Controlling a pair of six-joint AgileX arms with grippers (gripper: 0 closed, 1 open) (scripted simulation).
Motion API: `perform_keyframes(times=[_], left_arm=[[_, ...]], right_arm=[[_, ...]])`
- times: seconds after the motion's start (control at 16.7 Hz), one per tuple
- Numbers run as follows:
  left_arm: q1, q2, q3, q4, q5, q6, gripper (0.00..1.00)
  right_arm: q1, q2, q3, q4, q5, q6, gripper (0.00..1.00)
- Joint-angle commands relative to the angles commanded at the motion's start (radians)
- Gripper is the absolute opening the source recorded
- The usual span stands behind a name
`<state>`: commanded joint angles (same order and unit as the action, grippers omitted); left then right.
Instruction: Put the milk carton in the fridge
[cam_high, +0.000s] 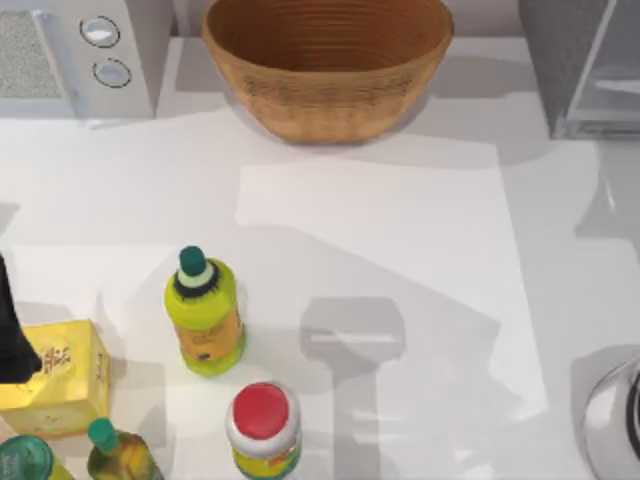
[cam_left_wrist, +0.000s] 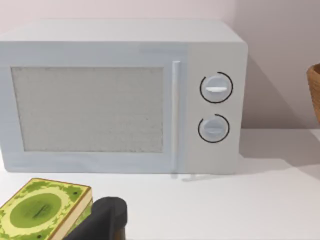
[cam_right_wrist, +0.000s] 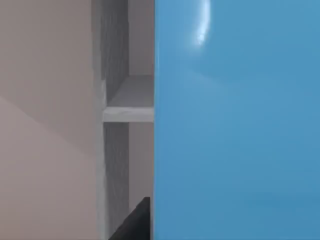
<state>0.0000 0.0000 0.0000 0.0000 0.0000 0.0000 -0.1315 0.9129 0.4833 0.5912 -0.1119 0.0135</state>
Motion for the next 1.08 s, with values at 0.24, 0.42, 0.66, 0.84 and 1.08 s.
perform_keyframes(times=[0.24, 0.42, 0.66, 0.84, 1.08], left_arm=[[0.000, 0.000, 0.000, 0.000, 0.000, 0.000, 1.00], [0.000, 0.000, 0.000, 0.000, 0.000, 0.000, 1.00], [0.000, 0.000, 0.000, 0.000, 0.000, 0.000, 1.00], [0.000, 0.000, 0.000, 0.000, 0.000, 0.000, 1.00], [0.000, 0.000, 0.000, 0.000, 0.000, 0.000, 1.00]], right_arm=[[-0.058, 0.488, 0.181, 0.244, -0.052, 0.002, 0.00], [-0.095, 0.807, 0.300, 0.406, -0.087, 0.006, 0.00], [-0.133, 1.098, 0.421, 0.569, -0.122, 0.015, 0.00], [-0.148, 1.204, 0.470, 0.636, -0.136, 0.020, 0.00], [-0.150, 1.222, 0.479, 0.648, -0.139, 0.021, 0.00]])
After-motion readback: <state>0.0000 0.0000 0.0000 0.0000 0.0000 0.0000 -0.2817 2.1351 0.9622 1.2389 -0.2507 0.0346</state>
